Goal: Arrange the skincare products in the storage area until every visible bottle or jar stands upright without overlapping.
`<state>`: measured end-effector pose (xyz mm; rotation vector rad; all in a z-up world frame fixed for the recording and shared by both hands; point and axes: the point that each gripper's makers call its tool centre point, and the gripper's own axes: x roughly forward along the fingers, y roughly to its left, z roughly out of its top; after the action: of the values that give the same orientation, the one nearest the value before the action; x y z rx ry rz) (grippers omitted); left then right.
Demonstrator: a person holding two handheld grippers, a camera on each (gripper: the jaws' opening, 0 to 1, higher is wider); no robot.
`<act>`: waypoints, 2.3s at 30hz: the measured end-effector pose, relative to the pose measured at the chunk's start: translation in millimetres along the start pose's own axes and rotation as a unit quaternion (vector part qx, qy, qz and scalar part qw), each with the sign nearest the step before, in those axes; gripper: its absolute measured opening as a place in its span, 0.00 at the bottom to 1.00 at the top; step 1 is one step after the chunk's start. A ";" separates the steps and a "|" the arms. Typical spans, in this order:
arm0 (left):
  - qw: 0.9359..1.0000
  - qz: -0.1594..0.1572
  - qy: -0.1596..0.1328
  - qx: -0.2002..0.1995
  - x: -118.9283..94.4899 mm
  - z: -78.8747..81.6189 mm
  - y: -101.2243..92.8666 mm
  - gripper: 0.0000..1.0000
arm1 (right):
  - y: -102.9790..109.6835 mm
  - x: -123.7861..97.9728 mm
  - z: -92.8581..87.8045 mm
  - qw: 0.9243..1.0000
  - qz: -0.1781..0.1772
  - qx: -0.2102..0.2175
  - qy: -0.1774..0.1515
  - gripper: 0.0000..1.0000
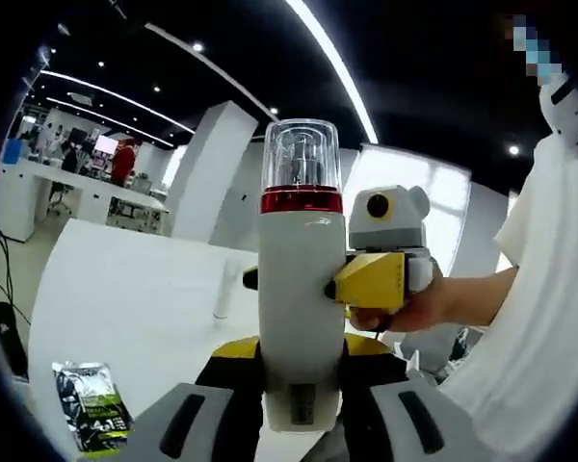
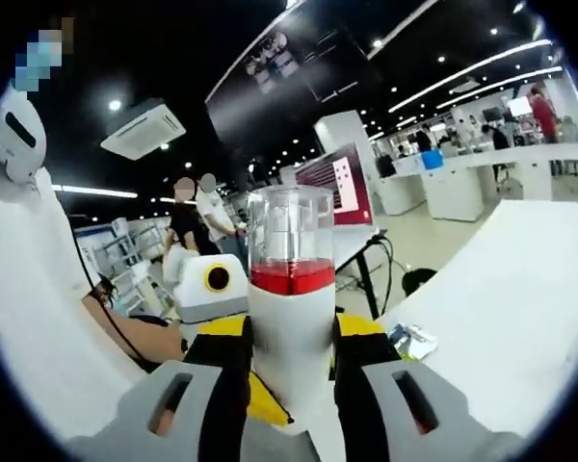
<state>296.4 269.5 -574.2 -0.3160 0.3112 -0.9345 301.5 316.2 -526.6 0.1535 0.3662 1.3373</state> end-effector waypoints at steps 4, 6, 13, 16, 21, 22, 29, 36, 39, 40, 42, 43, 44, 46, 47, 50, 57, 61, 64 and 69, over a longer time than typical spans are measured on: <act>1.000 0.002 0.004 0.004 -3.1 -4.0 2.1 0.29 | 1.3 1.8 -4.8 1.000 -0.008 -0.005 0.001 0.31; 1.000 -0.004 0.000 0.003 -5.9 -5.6 0.5 0.29 | 1.4 1.1 -4.6 1.000 -0.005 0.003 -0.003 0.31; 1.000 -0.003 0.013 0.014 -3.4 -16.6 -1.8 0.30 | 2.8 -2.9 -15.4 1.000 -0.022 -0.002 0.011 0.28; 1.000 -0.003 0.009 0.030 -4.2 -20.9 -0.9 0.30 | 2.6 -3.3 -19.0 1.000 -0.024 -0.003 0.012 0.28; 0.999 0.006 0.008 0.036 -7.8 -26.2 -1.1 0.32 | 3.6 -0.6 -21.5 1.000 -0.020 0.003 0.015 0.28; 0.999 0.010 0.017 0.043 -8.3 -30.0 -0.3 0.32 | 2.7 -0.6 -21.2 1.000 -0.021 0.000 0.015 0.28; 0.992 0.063 0.100 0.038 -14.5 -68.3 27.0 0.37 | -18.8 -12.4 -5.5 0.999 -0.042 0.002 -0.005 0.28; 0.984 0.094 0.147 0.047 -31.5 -96.5 43.8 0.38 | -57.3 -45.3 20.2 0.993 -0.102 0.020 -0.060 0.28; 0.980 0.120 0.154 0.044 -35.5 -107.1 54.5 0.38 | -68.2 -60.0 27.4 0.989 -0.119 0.021 -0.080 0.28; 0.979 0.124 0.156 0.043 -35.5 -110.1 56.1 0.38 | -73.1 -64.5 28.2 0.988 -0.131 0.019 -0.082 0.28; 0.976 0.134 0.167 0.034 -34.8 -120.8 60.6 0.37 | -84.2 -75.4 27.5 0.985 -0.150 0.015 -0.080 0.28; 0.969 0.149 0.197 0.023 -37.8 -133.5 65.4 0.37 | -88.6 -80.8 27.5 0.984 -0.156 0.016 -0.080 0.28; 0.960 0.164 0.225 0.026 -41.7 -142.5 70.5 0.36 | -90.5 -83.2 27.5 0.984 -0.160 0.017 -0.080 0.28; 0.954 0.166 0.247 0.037 -40.1 -151.4 76.8 0.35 | -97.9 -92.6 27.2 0.981 -0.172 0.022 -0.083 0.28; 0.952 0.173 0.250 0.037 -40.4 -151.4 79.7 0.34 | -102.2 -97.9 26.7 0.980 -0.179 0.024 -0.084 0.29; 0.946 0.201 0.252 0.025 -40.2 -149.6 96.9 0.30 | -112.1 -108.6 23.5 0.978 -0.189 0.038 -0.081 0.29; 0.933 0.256 0.245 -0.054 -48.3 -159.7 120.8 0.29 | -139.2 -145.8 16.0 0.967 -0.235 0.044 -0.089 0.29; 0.931 0.259 0.253 -0.043 -47.9 -162.5 119.6 0.29 | -154.4 -165.8 4.4 0.957 -0.272 0.052 -0.083 0.29; 0.930 0.258 0.262 -0.025 -48.5 -164.8 119.2 0.28 | -166.2 -177.4 -4.9 0.950 -0.298 0.054 -0.076 0.29; 0.927 0.264 0.267 -0.021 -51.1 -165.8 121.4 0.28 | -186.4 -190.0 -18.6 0.941 -0.327 0.039 -0.076 0.29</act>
<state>291.5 357.3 -766.7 0.0010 0.8737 -0.4624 431.5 87.3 -570.3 0.1802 0.3025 0.6478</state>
